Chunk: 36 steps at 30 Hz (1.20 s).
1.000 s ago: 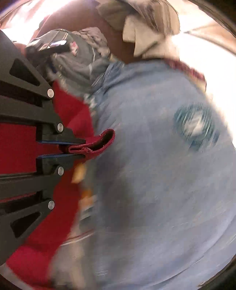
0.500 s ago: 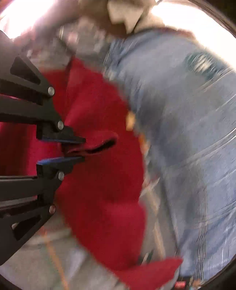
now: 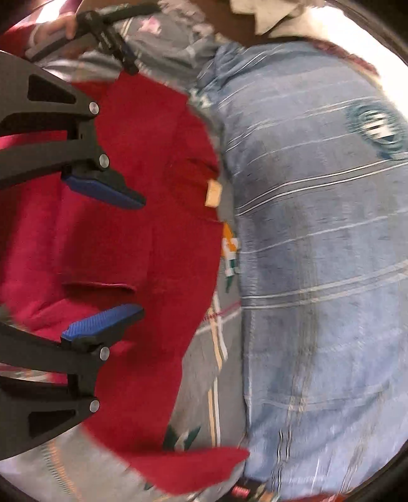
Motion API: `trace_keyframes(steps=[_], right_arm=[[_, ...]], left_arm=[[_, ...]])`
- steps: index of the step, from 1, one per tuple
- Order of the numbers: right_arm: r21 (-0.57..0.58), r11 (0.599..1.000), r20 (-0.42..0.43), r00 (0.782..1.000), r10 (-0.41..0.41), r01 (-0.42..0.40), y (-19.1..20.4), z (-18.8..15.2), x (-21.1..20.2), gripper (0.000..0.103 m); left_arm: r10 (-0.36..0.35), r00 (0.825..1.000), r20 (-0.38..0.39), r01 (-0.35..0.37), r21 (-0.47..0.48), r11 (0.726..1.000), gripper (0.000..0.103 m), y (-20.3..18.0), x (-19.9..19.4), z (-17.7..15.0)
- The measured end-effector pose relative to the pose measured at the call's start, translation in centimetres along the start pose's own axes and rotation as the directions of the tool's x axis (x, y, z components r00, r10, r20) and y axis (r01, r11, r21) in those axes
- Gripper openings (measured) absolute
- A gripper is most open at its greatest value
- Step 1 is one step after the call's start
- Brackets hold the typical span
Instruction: Fold small clothes
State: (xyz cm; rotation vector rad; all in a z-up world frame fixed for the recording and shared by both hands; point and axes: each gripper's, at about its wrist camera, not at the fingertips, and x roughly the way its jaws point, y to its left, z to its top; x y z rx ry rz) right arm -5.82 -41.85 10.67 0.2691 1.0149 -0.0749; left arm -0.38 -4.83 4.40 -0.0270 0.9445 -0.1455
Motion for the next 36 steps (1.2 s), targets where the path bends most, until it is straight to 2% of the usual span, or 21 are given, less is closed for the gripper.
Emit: trace_keyframes(steps=[2, 4, 7, 9, 12, 15, 19, 22, 23, 25, 26, 28, 30, 33, 36], right_arm=[[-0.052, 0.998, -0.048, 0.998, -0.045, 0.043, 0.5, 0.0, 1.8, 0.058], [-0.159, 0.984, -0.074, 0.993, -0.093, 0.081, 1.6, -0.6, 2.7, 0.025], [-0.265, 0.954, -0.05, 0.985, -0.162, 0.144, 2.8, -1.8, 2.5, 0.009], [-0.278, 0.948, -0.044, 0.984, -0.175, 0.156, 2.7, -1.8, 2.1, 0.007], [-0.296, 0.938, 0.015, 0.983, -0.184, 0.18, 3.1, -0.9, 0.5, 0.006], [-0.284, 0.941, 0.056, 0.983, -0.173, 0.182, 3.2, 0.6, -0.6, 0.006], [-0.261, 0.927, 0.102, 0.962, -0.252, 0.271, 3.1, 2.6, 0.4, 0.006], [-0.251, 0.909, 0.082, 0.943, -0.321, 0.332, 2.4, 3.3, 3.1, 0.006], [-0.245, 0.912, 0.056, 0.944, -0.325, 0.329, 2.2, 3.2, 4.1, 0.006], [-0.214, 0.922, 0.02, 0.946, -0.325, 0.321, 1.3, 3.0, 5.6, 0.013], [-0.203, 0.923, 0.031, 0.945, -0.326, 0.326, 1.1, 3.1, 5.4, 0.016], [-0.169, 0.931, 0.064, 0.946, -0.317, 0.324, 0.9, 3.0, 3.4, 0.036], [-0.14, 0.943, 0.109, 0.951, -0.288, 0.301, 0.7, 2.6, 0.8, 0.044], [-0.125, 0.962, 0.112, 0.967, -0.229, 0.243, 0.9, 1.9, -1.8, 0.044], [-0.147, 0.975, 0.046, 0.986, -0.16, 0.165, 1.5, 0.4, -1.9, 0.044]], left_arm=[[0.013, 1.0, -0.008, -0.013, 0.014, 1.0, 0.103, -0.2, 0.3, 0.0], [0.014, 1.0, -0.019, -0.013, 0.01, 1.0, 0.103, -0.1, 0.6, 0.0], [0.005, 1.0, -0.017, -0.005, -0.01, 1.0, 0.103, 0.1, 0.4, 0.1], [0.023, 1.0, 0.014, -0.023, -0.023, 0.999, 0.103, 0.3, -0.1, 0.1], [0.041, 0.998, 0.041, -0.039, -0.056, 0.998, 0.103, 1.0, -0.6, 0.4], [0.038, 0.999, 0.032, -0.035, -0.089, 0.995, 0.103, 1.7, -0.3, 0.5], [0.042, 0.998, 0.05, -0.035, -0.124, 0.992, 0.103, 2.2, -0.4, 0.7], [0.028, 0.999, 0.038, -0.024, -0.12, 0.992, 0.103, 1.9, 0.1, 0.7], [0.027, 0.999, 0.031, -0.023, -0.119, 0.993, 0.103, 1.7, 0.3, 0.8], [0.018, 1.0, 0.017, -0.016, -0.113, 0.993, 0.103, 1.3, 0.7, 0.7], [0.017, 1.0, 0.013, -0.016, -0.107, 0.994, 0.103, 1.1, 0.8, 0.7], [0.025, 1.0, 0.006, -0.025, -0.081, 0.996, 0.103, 0.5, 1.1, 0.6], [0.025, 1.0, 0.001, -0.025, -0.072, 0.997, 0.103, 0.2, 1.2, 0.5], [0.02, 1.0, -0.001, -0.02, -0.067, 0.998, 0.103, 0.0, 1.2, 0.3], [0.036, 0.999, -0.004, -0.036, -0.042, 0.998, 0.103, -0.6, 1.5, 0.1]])
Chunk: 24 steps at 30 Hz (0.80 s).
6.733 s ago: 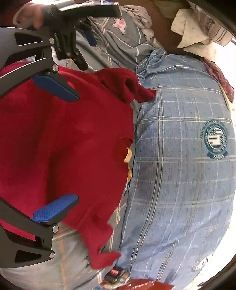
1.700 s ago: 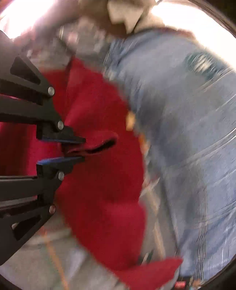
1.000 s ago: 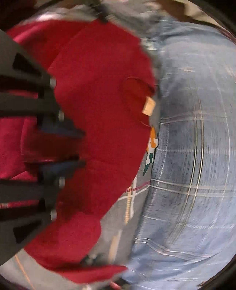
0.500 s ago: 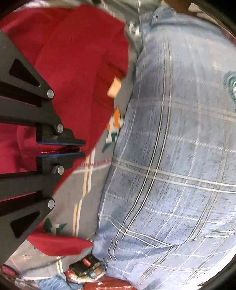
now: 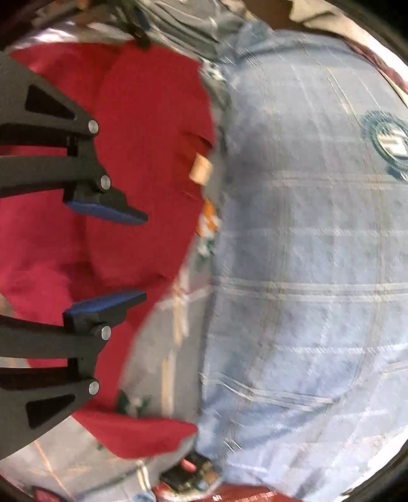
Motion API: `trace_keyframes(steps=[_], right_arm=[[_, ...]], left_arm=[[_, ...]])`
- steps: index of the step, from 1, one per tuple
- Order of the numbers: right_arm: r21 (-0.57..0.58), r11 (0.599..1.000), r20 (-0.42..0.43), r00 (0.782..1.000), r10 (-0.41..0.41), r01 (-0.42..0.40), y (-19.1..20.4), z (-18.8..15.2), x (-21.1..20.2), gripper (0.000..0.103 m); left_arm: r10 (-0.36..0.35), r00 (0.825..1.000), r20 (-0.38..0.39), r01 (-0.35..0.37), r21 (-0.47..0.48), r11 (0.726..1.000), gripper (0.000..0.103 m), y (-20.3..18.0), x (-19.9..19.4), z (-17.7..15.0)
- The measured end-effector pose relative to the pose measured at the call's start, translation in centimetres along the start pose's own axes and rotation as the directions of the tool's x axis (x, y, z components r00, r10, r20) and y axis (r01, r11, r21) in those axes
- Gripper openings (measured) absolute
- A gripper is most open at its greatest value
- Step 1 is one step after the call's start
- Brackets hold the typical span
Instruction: Fold small clothes
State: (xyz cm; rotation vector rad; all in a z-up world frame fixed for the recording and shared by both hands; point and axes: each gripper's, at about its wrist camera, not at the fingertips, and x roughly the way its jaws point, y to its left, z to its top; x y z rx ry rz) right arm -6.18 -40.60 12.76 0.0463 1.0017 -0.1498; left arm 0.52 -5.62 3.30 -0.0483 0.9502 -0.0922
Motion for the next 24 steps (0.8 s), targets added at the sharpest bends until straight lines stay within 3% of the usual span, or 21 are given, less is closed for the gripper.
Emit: trace_keyframes(steps=[4, 6, 10, 15, 24], right_arm=[[-0.041, 0.999, -0.104, 0.994, -0.035, 0.031, 1.4, -2.1, 3.4, 0.044], [-0.046, 0.998, -0.069, 0.996, -0.052, 0.049, 1.7, -2.4, 3.6, 0.045], [-0.03, 0.998, -0.096, 0.993, -0.066, 0.064, 2.0, -2.2, 2.3, 0.045], [-0.015, 1.0, -0.082, 0.996, -0.028, 0.027, 2.1, -2.8, 0.6, 0.054], [0.061, 0.998, -0.042, 0.999, 0.024, -0.021, 2.9, -2.2, 1.2, 0.054]], left_arm=[[0.015, 0.999, -0.033, -0.014, 0.019, 1.0, 0.103, -0.6, 1.2, -0.3], [0.02, 0.999, -0.032, -0.019, 0.015, 1.0, 0.103, -0.7, 1.3, -0.4], [0.01, 1.0, -0.018, -0.009, 0.021, 1.0, 0.103, -1.0, 0.2, -0.2], [-0.006, 1.0, 0.009, 0.005, 0.033, 0.999, 0.103, -1.5, -0.9, -0.2], [-0.046, 0.998, 0.033, 0.045, 0.038, 0.998, 0.103, -2.3, -1.8, 0.1]])
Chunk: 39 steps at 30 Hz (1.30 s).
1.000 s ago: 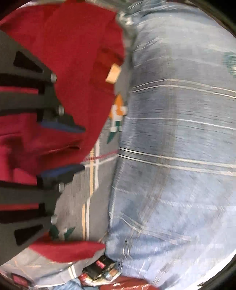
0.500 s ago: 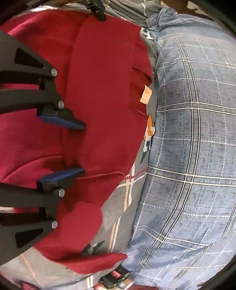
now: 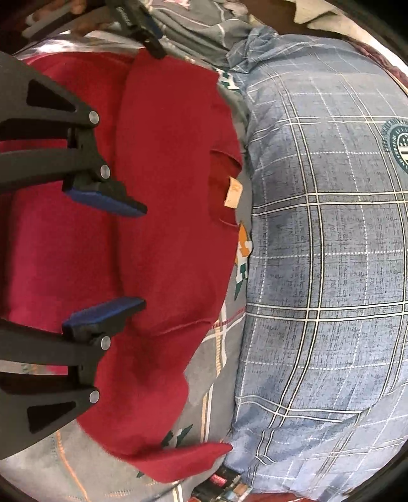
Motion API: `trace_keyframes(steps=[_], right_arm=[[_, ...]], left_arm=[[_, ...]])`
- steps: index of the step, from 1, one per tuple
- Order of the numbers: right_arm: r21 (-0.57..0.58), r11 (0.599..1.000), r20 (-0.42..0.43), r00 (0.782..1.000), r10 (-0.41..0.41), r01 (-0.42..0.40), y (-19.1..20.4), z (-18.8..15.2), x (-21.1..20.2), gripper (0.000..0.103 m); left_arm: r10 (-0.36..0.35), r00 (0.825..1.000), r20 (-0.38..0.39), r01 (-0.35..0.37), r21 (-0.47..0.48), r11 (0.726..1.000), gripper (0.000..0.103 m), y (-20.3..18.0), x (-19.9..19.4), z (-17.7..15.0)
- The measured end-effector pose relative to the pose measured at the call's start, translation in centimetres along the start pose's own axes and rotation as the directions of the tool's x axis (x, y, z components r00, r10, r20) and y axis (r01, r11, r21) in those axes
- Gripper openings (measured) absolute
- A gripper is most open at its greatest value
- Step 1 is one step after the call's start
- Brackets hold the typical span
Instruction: Fold small clothes
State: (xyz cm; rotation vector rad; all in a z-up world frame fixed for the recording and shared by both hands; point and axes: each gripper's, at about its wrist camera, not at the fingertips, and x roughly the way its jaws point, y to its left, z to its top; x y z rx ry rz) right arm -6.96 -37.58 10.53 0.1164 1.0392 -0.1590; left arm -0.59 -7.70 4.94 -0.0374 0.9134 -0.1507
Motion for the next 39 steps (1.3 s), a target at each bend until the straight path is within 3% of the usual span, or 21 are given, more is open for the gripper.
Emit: trace_keyframes(steps=[11, 18, 21, 25, 29, 33, 36, 39], right_arm=[[-0.027, 0.997, -0.016, 0.997, -0.076, 0.076, 0.6, 0.5, 3.4, 0.06], [-0.004, 0.999, -0.006, 0.999, -0.044, 0.044, 0.5, 0.4, 2.3, 0.061], [-0.013, 0.999, -0.021, 0.999, -0.042, 0.041, 0.5, 0.1, 2.9, 0.063], [-0.029, 0.999, -0.032, 0.999, -0.016, 0.015, 0.4, 0.3, 2.3, 0.063], [0.024, 1.0, 0.035, 0.999, -0.017, 0.016, -2.7, 1.1, -1.7, 0.065], [0.089, 0.982, 0.084, 0.981, -0.175, 0.168, -8.1, 3.2, -4.7, 0.077], [0.189, 0.945, 0.015, 0.962, -0.273, 0.265, -13.6, 5.3, -3.9, 0.079], [0.246, 0.916, -0.088, 0.949, -0.303, 0.316, -17.5, 6.4, -1.2, 0.079]], left_arm=[[-0.036, 0.999, -0.033, 0.036, 0.006, 0.999, 0.103, -0.7, 1.3, 0.1], [-0.101, 0.995, 0.003, 0.101, 0.002, 0.995, 0.103, -1.0, 0.3, 0.5], [-0.151, 0.988, -0.037, 0.152, 0.026, 0.988, 0.103, -1.6, 1.1, 0.5], [-0.114, 0.984, -0.136, 0.121, 0.042, 0.992, 0.103, -2.1, 3.7, -0.3], [-0.083, 0.988, -0.133, 0.093, 0.073, 0.993, 0.103, -2.7, 3.7, -0.7], [-0.101, 0.985, -0.141, 0.11, 0.059, 0.992, 0.103, -2.8, 3.6, -0.9], [-0.097, 0.986, -0.135, 0.105, 0.056, 0.993, 0.103, -2.6, 3.4, -0.8], [-0.098, 0.987, -0.13, 0.104, 0.046, 0.993, 0.103, -2.4, 3.3, -0.7]])
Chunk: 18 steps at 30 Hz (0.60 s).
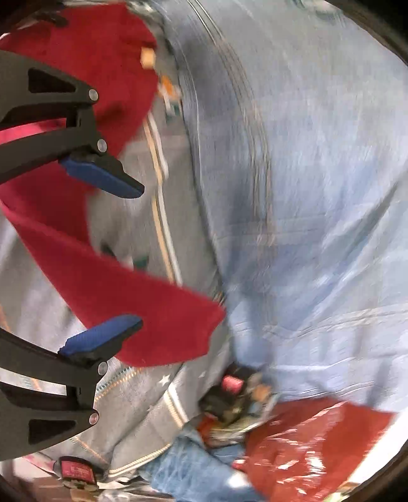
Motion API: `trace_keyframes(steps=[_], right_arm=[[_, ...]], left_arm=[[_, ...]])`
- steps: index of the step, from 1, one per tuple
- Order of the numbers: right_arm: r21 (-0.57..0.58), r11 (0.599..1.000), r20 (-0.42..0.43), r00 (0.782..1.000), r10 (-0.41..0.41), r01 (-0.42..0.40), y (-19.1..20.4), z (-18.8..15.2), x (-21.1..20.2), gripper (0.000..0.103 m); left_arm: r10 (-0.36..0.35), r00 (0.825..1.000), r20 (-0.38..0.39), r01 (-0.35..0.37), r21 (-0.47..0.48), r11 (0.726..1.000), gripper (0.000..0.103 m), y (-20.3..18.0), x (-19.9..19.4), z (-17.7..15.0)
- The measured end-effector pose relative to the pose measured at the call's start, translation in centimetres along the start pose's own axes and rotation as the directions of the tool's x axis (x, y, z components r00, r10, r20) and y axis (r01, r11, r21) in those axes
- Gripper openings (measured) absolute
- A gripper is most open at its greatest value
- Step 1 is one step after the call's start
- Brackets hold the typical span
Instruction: Fold small clothes
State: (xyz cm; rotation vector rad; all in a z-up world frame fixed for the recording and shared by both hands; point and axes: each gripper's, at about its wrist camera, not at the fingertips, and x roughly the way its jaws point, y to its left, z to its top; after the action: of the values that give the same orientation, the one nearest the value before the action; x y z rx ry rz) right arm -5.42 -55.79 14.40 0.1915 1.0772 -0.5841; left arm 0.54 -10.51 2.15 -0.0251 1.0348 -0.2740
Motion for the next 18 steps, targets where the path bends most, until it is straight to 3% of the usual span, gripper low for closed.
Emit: trace_keyframes(steps=[3, 5, 7, 8, 9, 15, 17, 18], right_arm=[[0.035, 0.999, -0.068, 0.998, -0.013, 0.016, -1.2, 0.5, 3.5, 0.076], [0.037, 0.998, -0.091, 0.995, -0.039, 0.043, -1.8, 0.5, 5.5, 0.064], [0.012, 0.996, -0.05, 0.995, -0.087, 0.088, -2.1, 0.3, 5.9, 0.025], [0.014, 0.996, -0.038, 0.996, -0.082, 0.083, -2.4, 0.3, 5.7, 0.011], [0.032, 0.998, -0.047, 0.997, -0.06, 0.061, -2.9, 0.3, 5.6, 0.004], [0.057, 0.992, 0.076, 0.991, 0.111, -0.115, -3.9, 1.4, -1.1, 0.004], [0.043, 0.972, 0.143, 0.964, 0.223, -0.231, -3.6, 1.9, -4.7, 0.004], [0.02, 0.949, 0.176, 0.935, 0.307, -0.315, -3.3, 2.1, -6.6, 0.004]], left_arm=[[0.004, 1.0, 0.004, -0.004, -0.006, 1.0, 0.103, 0.1, 0.0, 0.1], [0.006, 1.0, 0.003, -0.006, -0.01, 1.0, 0.103, 0.2, 0.2, 0.2], [0.006, 1.0, 0.002, -0.006, -0.018, 1.0, 0.103, 0.4, 0.2, 0.2], [0.005, 1.0, 0.003, -0.005, -0.022, 1.0, 0.103, 0.4, 0.2, 0.2], [0.005, 1.0, 0.005, -0.005, -0.027, 1.0, 0.103, 0.5, 0.1, 0.2], [0.004, 1.0, 0.017, -0.004, -0.043, 0.999, 0.103, 0.8, -0.3, 0.2], [0.005, 1.0, 0.023, -0.004, -0.049, 0.999, 0.103, 1.0, -0.6, 0.2], [0.003, 1.0, 0.028, -0.001, -0.054, 0.999, 0.103, 1.2, -0.7, 0.2]])
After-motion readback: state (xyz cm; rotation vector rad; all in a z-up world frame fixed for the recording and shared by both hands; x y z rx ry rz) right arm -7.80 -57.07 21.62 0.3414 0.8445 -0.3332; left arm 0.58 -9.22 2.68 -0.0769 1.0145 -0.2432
